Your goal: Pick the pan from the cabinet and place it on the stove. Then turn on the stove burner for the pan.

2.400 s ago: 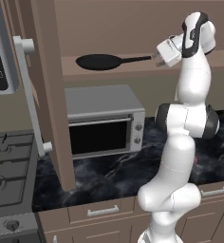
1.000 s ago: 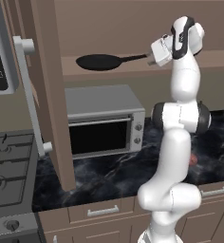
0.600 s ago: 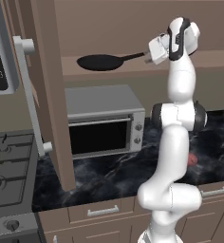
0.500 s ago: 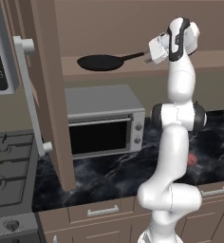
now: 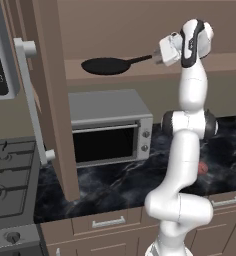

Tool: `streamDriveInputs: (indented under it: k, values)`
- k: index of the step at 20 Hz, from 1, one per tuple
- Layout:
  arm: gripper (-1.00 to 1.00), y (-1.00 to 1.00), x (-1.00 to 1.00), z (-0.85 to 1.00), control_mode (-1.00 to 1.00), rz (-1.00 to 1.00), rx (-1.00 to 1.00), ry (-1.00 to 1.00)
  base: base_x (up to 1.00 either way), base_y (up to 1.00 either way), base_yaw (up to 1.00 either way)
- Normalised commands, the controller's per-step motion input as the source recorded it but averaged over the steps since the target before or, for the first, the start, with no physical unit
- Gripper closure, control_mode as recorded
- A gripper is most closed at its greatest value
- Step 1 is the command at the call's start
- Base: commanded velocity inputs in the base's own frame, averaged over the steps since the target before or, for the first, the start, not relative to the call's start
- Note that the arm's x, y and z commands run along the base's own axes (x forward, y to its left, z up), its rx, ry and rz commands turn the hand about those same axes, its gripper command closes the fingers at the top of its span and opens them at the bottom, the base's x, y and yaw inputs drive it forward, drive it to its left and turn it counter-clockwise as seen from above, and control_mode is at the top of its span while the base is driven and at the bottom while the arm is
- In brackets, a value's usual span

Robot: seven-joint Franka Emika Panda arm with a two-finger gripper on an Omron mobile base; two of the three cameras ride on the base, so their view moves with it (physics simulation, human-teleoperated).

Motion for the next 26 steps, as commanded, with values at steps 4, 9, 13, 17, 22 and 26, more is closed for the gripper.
streamDriveInputs:
  k: [4,9,13,17,22,26]
  values:
    - [-1.00,0.00,0.35,0.00,-1.00,0.03,0.00,0.00,0.00,0.00,0.00]
    - [-1.00,0.08,0.42,0.00,-1.00,0.05,0.00,0.00,0.00,0.00,0.00]
    - [-1.00,0.11,0.42,0.00,-1.00,0.06,0.00,0.00,0.00,0.00,0.00]
    - [-1.00,0.17,0.32,0.00,-1.00,0.10,-0.02,0.02,0.00,0.00,0.00]
    - [-1.00,0.12,0.23,-0.01,-1.00,0.12,-0.08,0.09,0.00,0.00,0.00]
    - [-1.00,0.14,0.23,-0.04,-1.00,0.13,-0.12,0.22,0.00,0.00,0.00]
